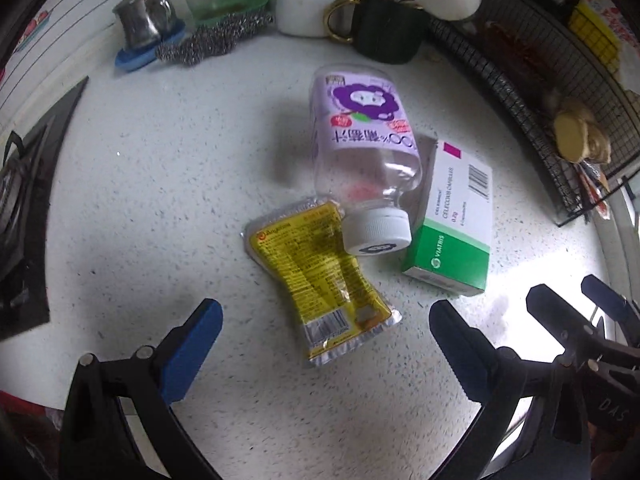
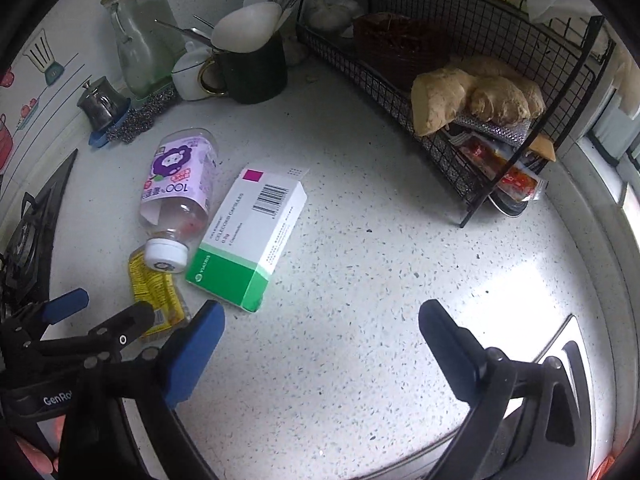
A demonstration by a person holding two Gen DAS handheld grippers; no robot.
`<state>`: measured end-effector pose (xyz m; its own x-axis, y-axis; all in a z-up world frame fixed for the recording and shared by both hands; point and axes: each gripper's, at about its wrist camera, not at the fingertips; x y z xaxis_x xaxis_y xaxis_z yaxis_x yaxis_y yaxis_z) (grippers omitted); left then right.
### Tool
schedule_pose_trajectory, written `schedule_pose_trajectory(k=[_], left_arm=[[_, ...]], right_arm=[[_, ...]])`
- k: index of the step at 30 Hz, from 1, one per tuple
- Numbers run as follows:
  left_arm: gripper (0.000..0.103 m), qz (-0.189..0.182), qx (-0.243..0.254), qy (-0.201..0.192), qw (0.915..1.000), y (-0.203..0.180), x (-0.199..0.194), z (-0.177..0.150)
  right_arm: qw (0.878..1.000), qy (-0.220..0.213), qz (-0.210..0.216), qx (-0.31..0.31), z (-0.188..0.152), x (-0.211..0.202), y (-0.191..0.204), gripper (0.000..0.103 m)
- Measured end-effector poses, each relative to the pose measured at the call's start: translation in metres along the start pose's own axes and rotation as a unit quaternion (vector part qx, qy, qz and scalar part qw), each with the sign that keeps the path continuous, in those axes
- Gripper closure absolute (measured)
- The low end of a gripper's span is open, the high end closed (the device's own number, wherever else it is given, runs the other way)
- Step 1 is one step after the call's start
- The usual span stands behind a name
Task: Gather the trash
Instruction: 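Grasp the yellow sauce pouch with the left tool and lift it, then grasp the green-and-white medicine box with the right tool while the left tool holds the pouch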
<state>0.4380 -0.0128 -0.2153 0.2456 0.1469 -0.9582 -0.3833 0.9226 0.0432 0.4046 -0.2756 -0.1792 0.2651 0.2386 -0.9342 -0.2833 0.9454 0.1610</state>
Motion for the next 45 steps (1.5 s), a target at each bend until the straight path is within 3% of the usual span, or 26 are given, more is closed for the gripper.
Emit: schedule_pose_trajectory(k=[14, 18, 21, 23, 25, 31, 45], left_arm=[[0.000, 0.054, -0.033, 0.025, 0.9977, 0.001, 0.039, 0.003], [0.001, 0.053, -0.043, 0.018, 0.9975, 0.009, 0.041, -0.002], [0.010, 0.049, -0.034, 0.016, 0.9981, 0.012, 0.038, -0.003], [0.036, 0.046, -0.025, 0.010, 0.9986, 0.012, 0.031, -0.005], [0.056, 0.043, -0.018, 0.010, 0.9989, 0.015, 0.025, -0.005], [0.063, 0.008, -0.017, 0.021, 0.9996, 0.026, 0.016, -0.011], [0.064, 0.032, 0.004, -0.020, 0.9993, 0.051, -0.030, 0.003]], right_arm=[[1.000, 0.013, 0.014, 0.010, 0.002, 0.012, -0.020, 0.005], [1.000, 0.013, 0.013, 0.017, -0.002, 0.008, -0.026, 0.005], [1.000, 0.015, 0.012, 0.017, -0.006, 0.008, -0.025, 0.005], [1.000, 0.018, 0.011, 0.017, -0.009, 0.008, -0.023, 0.005], [0.999, 0.020, 0.014, 0.021, -0.011, 0.009, -0.020, 0.005], [0.999, 0.022, 0.025, 0.030, -0.010, 0.010, -0.007, 0.005], [0.998, 0.025, 0.032, 0.051, 0.026, 0.029, 0.023, 0.005]])
Point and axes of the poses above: each gripper's, at about its wrist camera, not at the fingertips, and x roughly the way its jaws point, y to its left, z to its top, and after that the axes turned 7 degrees about z, right-handed
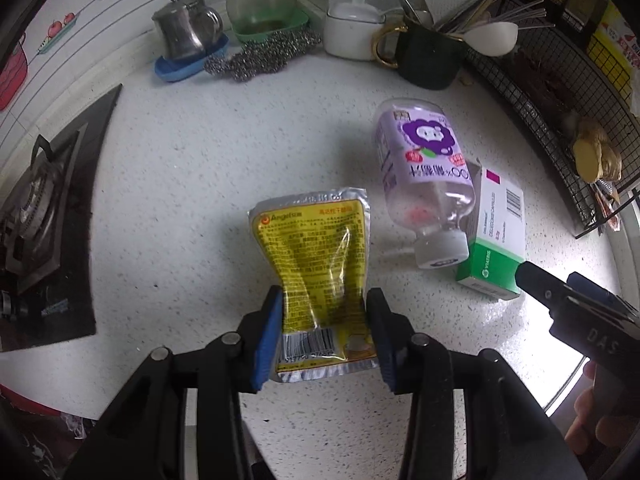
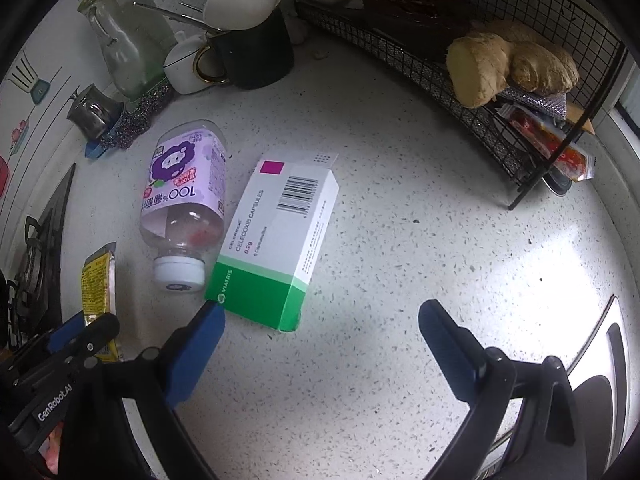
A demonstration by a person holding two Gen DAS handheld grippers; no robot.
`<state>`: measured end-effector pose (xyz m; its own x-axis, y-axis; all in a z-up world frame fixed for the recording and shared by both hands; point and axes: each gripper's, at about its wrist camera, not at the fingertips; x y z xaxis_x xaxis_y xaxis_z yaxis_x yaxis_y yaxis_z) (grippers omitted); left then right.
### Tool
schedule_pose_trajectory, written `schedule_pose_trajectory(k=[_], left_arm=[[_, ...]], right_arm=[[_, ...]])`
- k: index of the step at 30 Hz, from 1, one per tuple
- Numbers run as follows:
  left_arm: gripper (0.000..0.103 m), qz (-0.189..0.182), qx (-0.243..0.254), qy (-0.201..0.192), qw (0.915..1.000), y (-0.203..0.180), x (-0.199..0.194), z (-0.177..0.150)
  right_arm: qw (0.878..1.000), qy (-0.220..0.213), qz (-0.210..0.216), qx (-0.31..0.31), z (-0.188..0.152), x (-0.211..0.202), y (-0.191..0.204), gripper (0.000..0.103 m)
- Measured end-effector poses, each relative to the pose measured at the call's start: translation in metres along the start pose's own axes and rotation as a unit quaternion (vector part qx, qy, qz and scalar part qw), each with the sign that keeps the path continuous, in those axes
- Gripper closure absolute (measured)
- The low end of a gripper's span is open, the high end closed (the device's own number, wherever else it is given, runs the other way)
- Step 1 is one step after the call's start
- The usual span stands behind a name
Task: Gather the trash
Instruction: 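Grasp the green-and-white medicine box with the right tool while the left tool holds the pouch, then carry the pouch and medicine box down toward the red bucket with both tools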
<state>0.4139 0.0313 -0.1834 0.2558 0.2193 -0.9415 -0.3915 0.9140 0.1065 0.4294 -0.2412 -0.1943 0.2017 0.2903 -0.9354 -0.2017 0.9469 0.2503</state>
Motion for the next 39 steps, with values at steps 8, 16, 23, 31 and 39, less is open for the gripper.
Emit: schedule_pose_trajectory(k=[8, 16, 23, 31, 39], left_arm=[[0.064, 0.016, 0.016, -0.008, 0.9997, 0.001, 0.003, 0.013], [0.064, 0.016, 0.024, -0.002, 0.9996, -0.002, 0.011, 0.017], [0.064, 0.021, 0.024, 0.005, 0.9995, 0.000, 0.015, 0.014], [0.064, 0.027, 0.023, 0.012, 0.9993, 0.008, 0.015, 0.008], [0.064, 0.020, 0.030, -0.002, 0.9993, 0.011, -0.001, -0.004]], right_arm=[[1.000, 0.017, 0.005, 0.012, 0.021, 0.029, 0.011, 0.005], [0.999, 0.031, -0.001, 0.013, 0.035, 0.056, 0.023, 0.005], [0.999, 0.034, -0.003, 0.001, 0.044, 0.072, 0.033, 0.007], [0.996, 0.044, -0.060, -0.053, 0.039, 0.090, 0.059, 0.034], [0.997, 0.019, -0.039, -0.060, 0.023, 0.081, 0.063, 0.079]])
Point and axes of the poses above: each gripper's, at about its wrist camera, not at the fingertips, and x roughly the way its jaws point, y to its left, z to its top, and after that the axes turned 7 degrees about z, right-handed
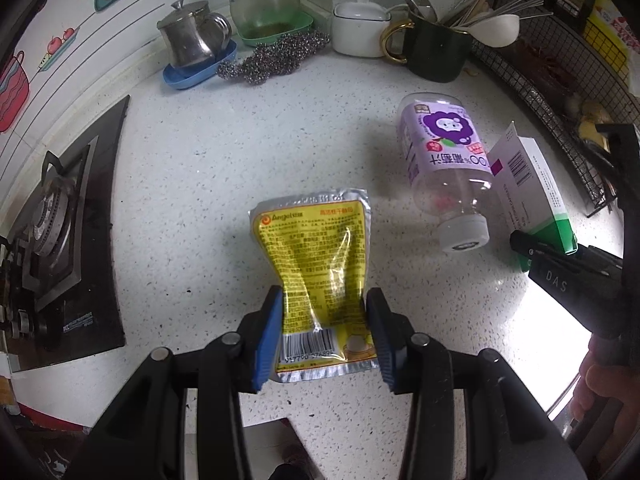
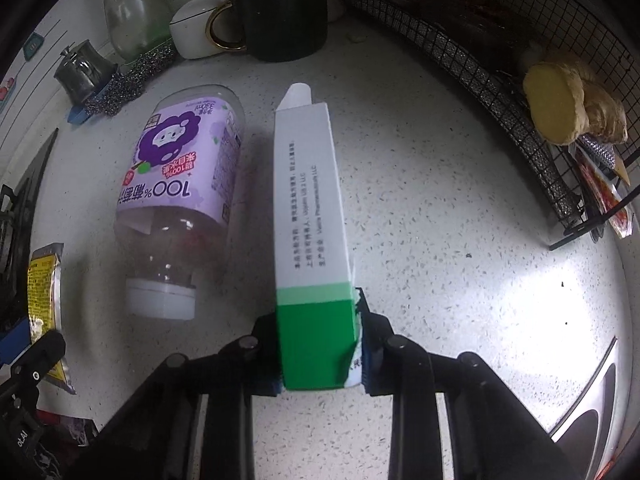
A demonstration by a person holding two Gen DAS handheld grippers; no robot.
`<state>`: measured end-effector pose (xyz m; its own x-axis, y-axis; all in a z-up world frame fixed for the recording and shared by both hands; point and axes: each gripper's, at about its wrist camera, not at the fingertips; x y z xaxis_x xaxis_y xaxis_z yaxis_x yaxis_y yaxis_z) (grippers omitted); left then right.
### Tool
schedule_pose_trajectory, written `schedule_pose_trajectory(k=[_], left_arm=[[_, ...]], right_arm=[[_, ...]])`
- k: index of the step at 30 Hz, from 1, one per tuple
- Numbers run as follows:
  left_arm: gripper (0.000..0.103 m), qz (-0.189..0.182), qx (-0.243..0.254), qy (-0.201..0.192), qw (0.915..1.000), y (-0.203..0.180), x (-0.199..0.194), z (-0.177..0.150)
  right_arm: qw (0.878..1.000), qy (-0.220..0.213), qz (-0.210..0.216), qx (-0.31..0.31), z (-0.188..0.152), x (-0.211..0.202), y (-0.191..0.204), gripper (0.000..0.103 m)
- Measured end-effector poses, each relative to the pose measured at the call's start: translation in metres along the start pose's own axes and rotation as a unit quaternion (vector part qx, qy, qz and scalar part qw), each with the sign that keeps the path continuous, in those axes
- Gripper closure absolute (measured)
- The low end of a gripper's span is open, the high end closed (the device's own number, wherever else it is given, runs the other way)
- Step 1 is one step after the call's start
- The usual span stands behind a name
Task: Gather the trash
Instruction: 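Carry the pouch and medicine box down toward the red bucket with both tools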
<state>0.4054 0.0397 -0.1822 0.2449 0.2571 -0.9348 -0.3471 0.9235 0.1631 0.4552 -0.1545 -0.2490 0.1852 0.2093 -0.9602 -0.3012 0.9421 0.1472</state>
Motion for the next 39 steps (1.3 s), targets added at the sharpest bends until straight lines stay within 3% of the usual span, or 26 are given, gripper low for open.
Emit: schedule_pose_trajectory(k=[7, 17, 28, 39], left_arm=[[0.064, -0.004, -0.001, -0.013, 0.9999, 0.009, -0.019, -0.013], [0.064, -0.015, 0.014, -0.034, 0.9992, 0.031, -0.064, -0.045], [0.064, -0.042, 0.042, -0.081, 0.9949, 0.062, -0.122, -0.081], [0.064, -0.055, 0.042, -0.124, 0.9898, 0.119, -0.160, -0.140]], right_arm=[[0.999, -0.040, 0.011, -0.024, -0.016, -0.023, 0.020, 0.080], [0.998, -0.059, 0.012, -0.031, -0.040, -0.073, 0.046, 0.080], [0.994, -0.084, 0.043, -0.047, -0.106, -0.154, 0.072, 0.080], [0.991, -0.116, 0.040, -0.057, -0.173, -0.212, 0.136, 0.080]])
Point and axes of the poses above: each gripper's, at about its wrist camera, not at the fingertips, and x roughly the way its jaws point, y to its left, z to its top, and after that the axes turned 7 degrees about z, right-handed
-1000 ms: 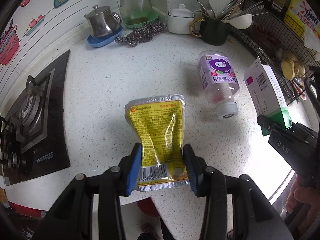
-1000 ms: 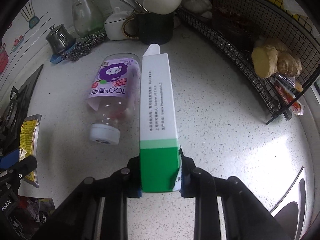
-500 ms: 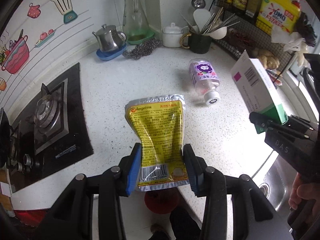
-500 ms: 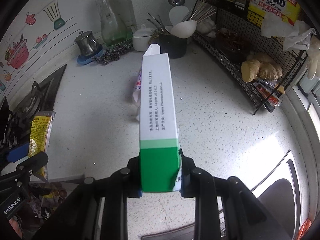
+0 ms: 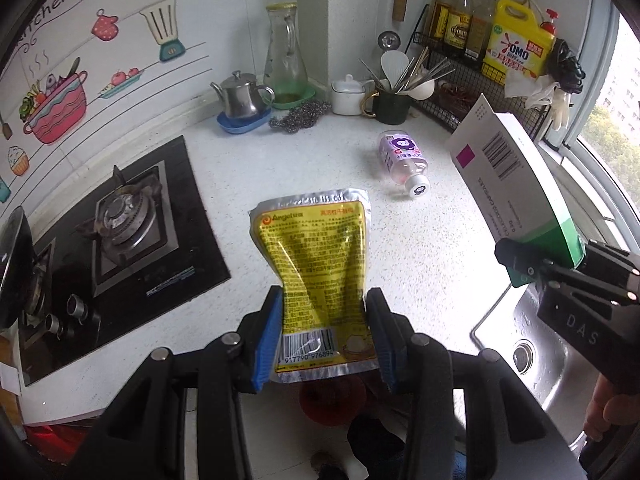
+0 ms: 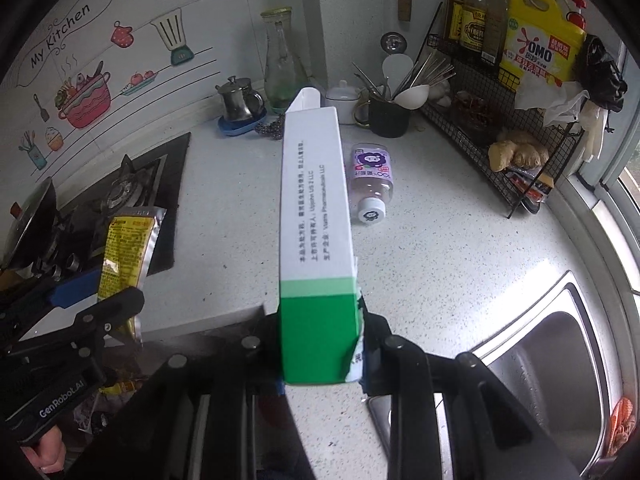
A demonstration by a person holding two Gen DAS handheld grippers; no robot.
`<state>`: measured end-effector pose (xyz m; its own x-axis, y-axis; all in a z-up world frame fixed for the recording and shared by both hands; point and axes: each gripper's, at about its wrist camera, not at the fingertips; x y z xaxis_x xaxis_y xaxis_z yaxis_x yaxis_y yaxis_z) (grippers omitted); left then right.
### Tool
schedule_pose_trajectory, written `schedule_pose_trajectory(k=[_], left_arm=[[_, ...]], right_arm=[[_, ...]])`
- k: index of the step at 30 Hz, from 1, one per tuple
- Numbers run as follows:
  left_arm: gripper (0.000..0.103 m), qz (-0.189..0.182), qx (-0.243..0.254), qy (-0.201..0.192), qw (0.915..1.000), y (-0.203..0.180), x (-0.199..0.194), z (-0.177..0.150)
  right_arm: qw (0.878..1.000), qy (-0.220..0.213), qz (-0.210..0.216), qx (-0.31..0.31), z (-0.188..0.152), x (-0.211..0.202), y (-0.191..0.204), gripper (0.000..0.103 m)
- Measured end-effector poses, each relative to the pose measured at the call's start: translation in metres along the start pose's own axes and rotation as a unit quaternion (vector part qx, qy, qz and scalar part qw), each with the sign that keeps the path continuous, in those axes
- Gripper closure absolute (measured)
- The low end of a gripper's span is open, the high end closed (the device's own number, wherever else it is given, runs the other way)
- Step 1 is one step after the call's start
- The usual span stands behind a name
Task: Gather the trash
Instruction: 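Carry the pouch and medicine box down toward the red bucket with both tools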
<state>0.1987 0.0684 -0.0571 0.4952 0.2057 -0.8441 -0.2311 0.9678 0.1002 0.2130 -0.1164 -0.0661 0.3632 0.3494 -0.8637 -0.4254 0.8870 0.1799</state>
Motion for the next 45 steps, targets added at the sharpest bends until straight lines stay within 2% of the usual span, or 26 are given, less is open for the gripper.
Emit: schedule_pose_trajectory(k=[7, 12, 22, 26, 32, 40, 45], left_arm=[[0.064, -0.002, 0.001, -0.031, 0.9995, 0.027, -0.040, -0.040], [0.064, 0.031, 0.000, -0.046, 0.9985, 0.052, -0.069, -0.078], [0.063, 0.046, -0.008, -0.025, 0.9986, 0.086, -0.082, -0.142], [0.064, 0.037, -0.010, -0.006, 0.9992, 0.091, -0.072, -0.157], [0.064, 0.047, -0.014, 0.024, 0.9985, 0.092, -0.051, -0.185], [0.064, 0.067, -0.019, 0.074, 0.9948, 0.092, 0.003, -0.220], [0.064, 0.054, -0.021, 0.101, 0.9932, 0.086, 0.050, -0.240]], right_arm=[[1.000, -0.008, 0.011, -0.008, -0.035, -0.030, 0.048, 0.080], [1.000, -0.014, 0.011, -0.018, -0.061, -0.049, 0.084, 0.080], [0.999, 0.025, 0.030, -0.020, -0.112, -0.048, 0.132, 0.080], [0.998, 0.044, 0.034, -0.025, -0.124, -0.039, 0.139, 0.080], [0.996, 0.077, 0.046, -0.028, -0.142, -0.016, 0.142, 0.080], [0.991, 0.123, 0.015, -0.040, -0.164, 0.038, 0.136, 0.080], [0.988, 0.147, 0.000, -0.038, -0.180, 0.076, 0.127, 0.080]])
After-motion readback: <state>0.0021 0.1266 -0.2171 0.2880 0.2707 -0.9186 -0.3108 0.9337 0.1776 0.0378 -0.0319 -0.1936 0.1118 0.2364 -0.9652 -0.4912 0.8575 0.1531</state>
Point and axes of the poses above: each gripper's, at about its wrist camera, not at the fingertips, and x roughly the way its jaws point, y to its left, z to its top, and after that the axes turned 7 degrees about z, right-handed
